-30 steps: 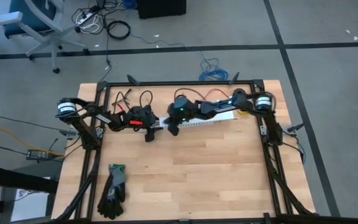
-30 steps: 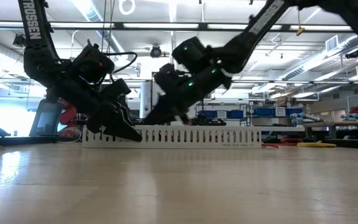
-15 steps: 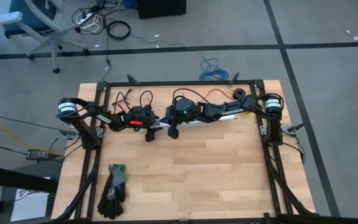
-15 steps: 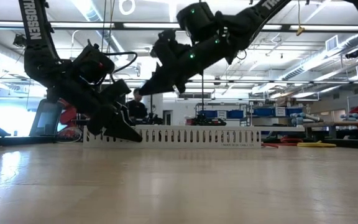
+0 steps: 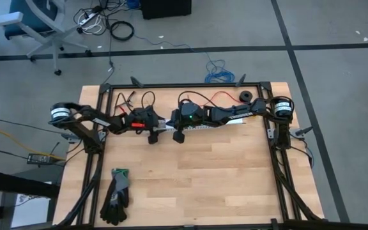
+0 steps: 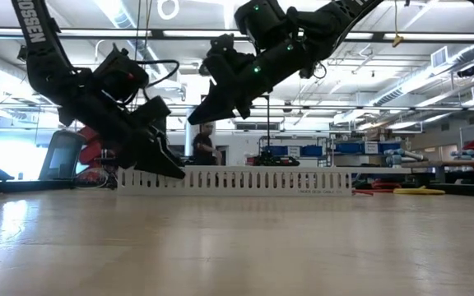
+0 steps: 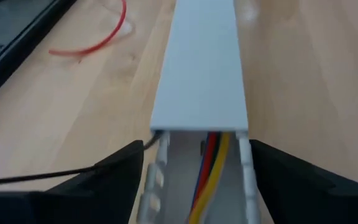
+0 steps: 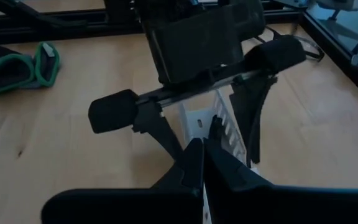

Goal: Ziptie cables
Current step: Close the cable duct with the cable duct lid

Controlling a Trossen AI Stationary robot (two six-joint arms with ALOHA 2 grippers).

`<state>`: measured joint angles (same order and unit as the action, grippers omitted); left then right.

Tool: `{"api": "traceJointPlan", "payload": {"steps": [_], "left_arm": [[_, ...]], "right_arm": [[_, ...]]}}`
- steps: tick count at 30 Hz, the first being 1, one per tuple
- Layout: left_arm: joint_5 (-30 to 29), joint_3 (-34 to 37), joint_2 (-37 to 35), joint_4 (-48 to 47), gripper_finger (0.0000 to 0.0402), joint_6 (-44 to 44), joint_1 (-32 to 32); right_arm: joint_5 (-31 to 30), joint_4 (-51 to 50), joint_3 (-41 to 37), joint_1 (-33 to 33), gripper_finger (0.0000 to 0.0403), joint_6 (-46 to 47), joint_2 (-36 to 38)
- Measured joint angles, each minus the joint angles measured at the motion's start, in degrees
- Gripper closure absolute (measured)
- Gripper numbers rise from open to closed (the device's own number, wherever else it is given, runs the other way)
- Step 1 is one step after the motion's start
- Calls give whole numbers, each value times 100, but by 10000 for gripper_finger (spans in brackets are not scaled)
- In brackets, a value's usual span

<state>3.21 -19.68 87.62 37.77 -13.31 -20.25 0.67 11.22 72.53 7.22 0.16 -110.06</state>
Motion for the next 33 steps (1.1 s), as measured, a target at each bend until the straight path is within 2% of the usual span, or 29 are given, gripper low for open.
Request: {"api": "traceJointPlan", "payload": {"steps": [7, 16, 19, 23, 26, 30, 32, 33], "left_arm": [[-192, 0, -261, -873, 104, -1, -7], [-185, -17, -274, -1040, 104, 31, -7], [-180, -15, -272, -1038, 110, 20, -7], [-101, -7, -271, -1005, 139, 25, -7], [-82, -1, -266, -964, 158, 40, -7], [-84, 4, -261, -909, 164, 110, -7], [-89, 7, -257, -885, 164, 154, -7], [-98, 11, -257, -889, 165, 155, -7]], "right_arm": [[0, -76, 2, 0, 403, 5, 6], [0, -152, 7, 10, 403, 37, 10], [-76, -471, 11, 38, 403, 181, 17], [-443, -1123, 11, 48, 403, 352, 17], [-503, -1475, 11, 76, 403, 613, 17], [-645, -1999, 11, 185, 403, 1144, -17], [-415, -1922, 19, 293, 403, 1291, -196], [-34, -1661, 39, 364, 403, 1346, -324]]}}
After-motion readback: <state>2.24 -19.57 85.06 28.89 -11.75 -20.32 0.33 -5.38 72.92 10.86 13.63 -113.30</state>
